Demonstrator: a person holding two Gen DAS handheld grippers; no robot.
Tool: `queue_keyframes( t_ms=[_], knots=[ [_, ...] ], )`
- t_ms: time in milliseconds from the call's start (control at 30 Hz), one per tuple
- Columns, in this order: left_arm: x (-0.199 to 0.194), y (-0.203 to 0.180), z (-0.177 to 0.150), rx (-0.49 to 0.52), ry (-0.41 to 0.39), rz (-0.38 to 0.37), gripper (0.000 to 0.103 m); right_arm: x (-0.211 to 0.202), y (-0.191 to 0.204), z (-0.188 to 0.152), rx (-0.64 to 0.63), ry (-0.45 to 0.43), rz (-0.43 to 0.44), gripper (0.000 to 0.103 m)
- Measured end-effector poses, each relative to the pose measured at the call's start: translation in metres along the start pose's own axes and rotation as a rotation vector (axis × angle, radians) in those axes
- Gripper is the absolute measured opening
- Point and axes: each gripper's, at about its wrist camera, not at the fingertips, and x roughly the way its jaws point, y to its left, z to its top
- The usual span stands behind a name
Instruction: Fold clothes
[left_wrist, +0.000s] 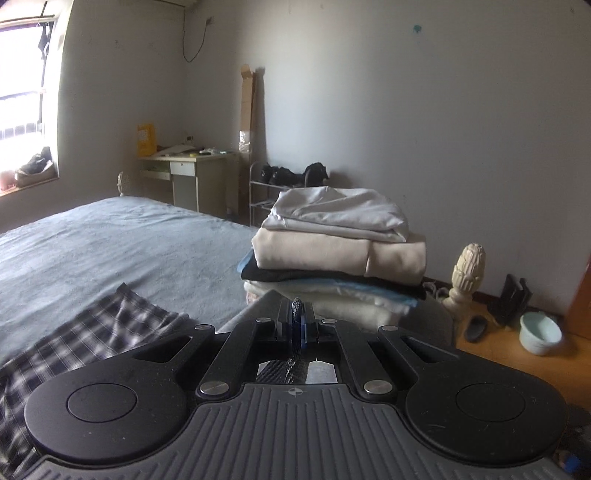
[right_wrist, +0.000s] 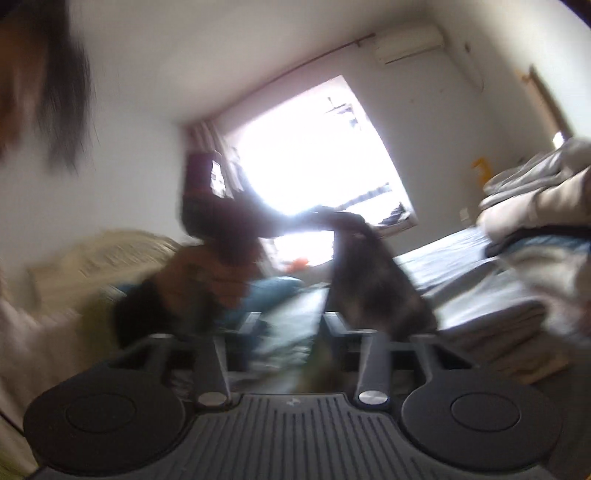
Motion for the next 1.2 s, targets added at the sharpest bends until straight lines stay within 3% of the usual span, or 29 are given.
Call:
queue_keyframes(
  t_ms=[133, 267, 533, 567, 600, 633, 667, 700, 800, 900, 1067, 1200],
  knots=[
    [-0.007, 0.002, 0.0, 0.027, -0.007, 0.001, 0.002, 0.03, -0.021, 0.0, -0.071, 0.024, -0.067, 0.066],
    [-0.001, 0.001, 0.002, 0.031, 0.004, 0.013, 0.002, 0.087, -0.062, 0.001, -0.127, 0.104, -0.112, 0.066],
    [0.003, 0.003, 0.001, 0.035, -0.002, 0.033, 0.002, 0.155, -0.098, -0.004, -0.114, 0.325, -0.077, 0.063],
    [0.002, 0.005, 0.002, 0.032, -0.003, 0.039, 0.002, 0.158, -0.098, -0.005, -0.113, 0.346, -0.075, 0.061],
    [0.002, 0.006, 0.002, 0.029, -0.005, 0.046, 0.002, 0.162, -0.098, -0.006, -0.113, 0.367, -0.072, 0.05],
    [0.001, 0.008, 0.002, 0.027, -0.007, 0.057, 0.002, 0.166, -0.098, -0.007, -0.112, 0.388, -0.07, 0.031],
    [0.001, 0.01, 0.002, 0.026, -0.01, 0.068, 0.002, 0.163, -0.095, -0.006, -0.111, 0.385, -0.064, 0.01],
    [0.0, 0.013, 0.003, 0.025, -0.014, 0.083, 0.002, 0.157, -0.09, -0.004, -0.109, 0.376, -0.056, 0.007],
    [0.001, 0.023, 0.005, 0.006, -0.023, 0.126, 0.002, 0.137, -0.075, 0.001, -0.088, 0.338, -0.018, 0.005],
    [0.007, 0.036, 0.009, -0.025, -0.025, 0.151, 0.002, 0.096, -0.055, 0.002, -0.005, 0.287, 0.085, 0.005],
    [0.032, 0.03, 0.005, -0.018, 0.007, 0.096, 0.002, 0.043, -0.028, -0.008, 0.101, 0.218, 0.179, 0.005],
    [0.066, 0.007, -0.003, 0.045, 0.036, 0.071, 0.002, 0.027, -0.053, -0.017, 0.207, 0.167, 0.104, 0.005]
  ],
)
